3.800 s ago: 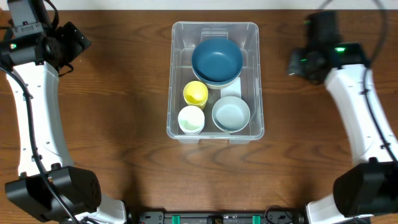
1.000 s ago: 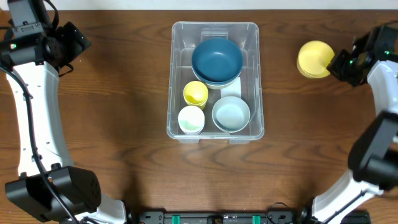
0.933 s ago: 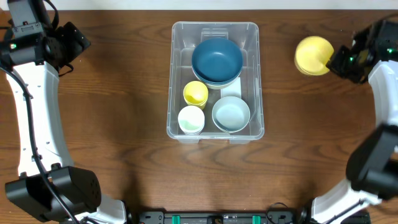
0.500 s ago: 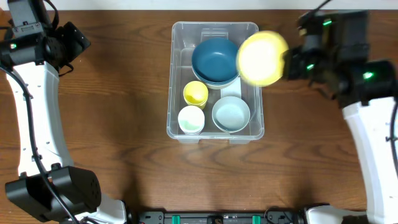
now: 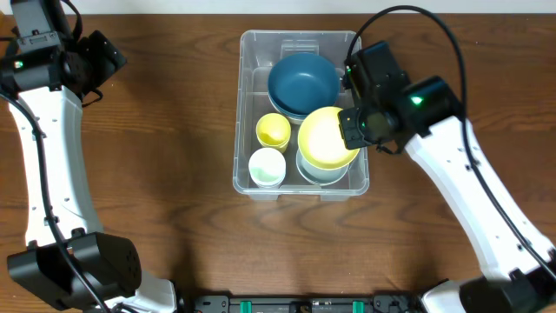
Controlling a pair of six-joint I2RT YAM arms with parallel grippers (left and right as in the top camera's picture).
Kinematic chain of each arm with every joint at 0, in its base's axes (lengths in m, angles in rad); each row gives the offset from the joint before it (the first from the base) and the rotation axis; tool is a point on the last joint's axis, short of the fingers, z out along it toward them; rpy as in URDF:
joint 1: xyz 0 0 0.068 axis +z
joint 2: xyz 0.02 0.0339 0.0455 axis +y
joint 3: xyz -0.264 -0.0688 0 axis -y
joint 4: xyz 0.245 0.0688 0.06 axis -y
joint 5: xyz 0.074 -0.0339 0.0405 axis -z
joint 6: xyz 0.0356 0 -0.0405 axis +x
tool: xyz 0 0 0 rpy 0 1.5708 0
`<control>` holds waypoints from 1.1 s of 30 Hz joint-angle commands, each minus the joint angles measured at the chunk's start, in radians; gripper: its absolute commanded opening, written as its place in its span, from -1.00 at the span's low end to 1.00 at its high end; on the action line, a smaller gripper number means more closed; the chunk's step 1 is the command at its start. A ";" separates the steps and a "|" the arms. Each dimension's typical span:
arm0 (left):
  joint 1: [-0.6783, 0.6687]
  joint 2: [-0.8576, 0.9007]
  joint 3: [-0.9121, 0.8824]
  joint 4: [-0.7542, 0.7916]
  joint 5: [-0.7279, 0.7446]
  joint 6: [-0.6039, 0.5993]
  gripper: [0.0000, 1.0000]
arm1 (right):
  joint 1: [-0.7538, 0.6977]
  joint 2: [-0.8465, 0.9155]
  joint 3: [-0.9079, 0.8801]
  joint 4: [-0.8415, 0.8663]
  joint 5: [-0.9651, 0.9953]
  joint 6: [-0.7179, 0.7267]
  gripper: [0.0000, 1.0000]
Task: Pack container
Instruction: 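Carry the yellow bowl left over the grey bowl in the bin, then lower the yellow bowl onto the grey bowl stack and release it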
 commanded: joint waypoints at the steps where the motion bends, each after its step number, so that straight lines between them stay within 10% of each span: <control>1: 0.004 0.002 0.010 -0.004 -0.012 0.010 0.96 | 0.000 0.057 -0.007 0.001 0.038 0.046 -0.90; 12: 0.004 0.002 0.010 -0.004 -0.012 0.010 0.96 | 0.003 0.219 -0.007 0.022 0.039 0.046 -0.85; 18: 0.004 0.002 0.010 -0.004 -0.012 0.010 0.96 | 0.003 0.230 -0.006 0.053 0.039 0.029 -0.05; 33: 0.004 0.002 0.010 -0.004 -0.012 0.010 0.96 | -0.006 0.050 -0.005 0.051 0.039 0.006 -0.12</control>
